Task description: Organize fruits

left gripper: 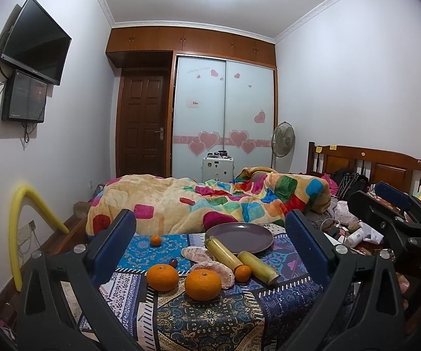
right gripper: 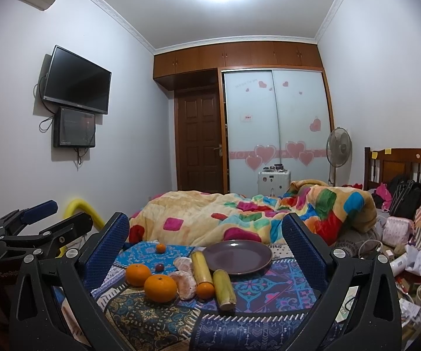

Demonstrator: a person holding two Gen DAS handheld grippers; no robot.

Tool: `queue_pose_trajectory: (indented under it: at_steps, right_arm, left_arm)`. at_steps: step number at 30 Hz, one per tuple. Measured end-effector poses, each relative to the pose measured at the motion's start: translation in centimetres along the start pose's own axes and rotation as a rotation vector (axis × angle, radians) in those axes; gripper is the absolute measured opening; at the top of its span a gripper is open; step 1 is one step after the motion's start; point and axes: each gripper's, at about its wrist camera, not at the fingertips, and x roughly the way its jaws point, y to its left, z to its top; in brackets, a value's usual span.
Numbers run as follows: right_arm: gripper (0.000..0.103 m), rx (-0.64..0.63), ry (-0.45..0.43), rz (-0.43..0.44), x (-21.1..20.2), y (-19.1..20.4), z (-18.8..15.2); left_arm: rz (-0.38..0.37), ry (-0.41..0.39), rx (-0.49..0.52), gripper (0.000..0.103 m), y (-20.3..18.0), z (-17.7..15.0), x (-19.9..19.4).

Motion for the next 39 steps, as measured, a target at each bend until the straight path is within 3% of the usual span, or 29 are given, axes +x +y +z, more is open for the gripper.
queue_pose_trajectory:
  at_steps: [39]
  right_arm:
    - [0.103, 0.008, 0.006, 0.002, 0.28, 0.10, -0.26]
  left_arm:
    - [0.002, 0.001, 0.007, 0.103, -0.33, 0.08, 0.07]
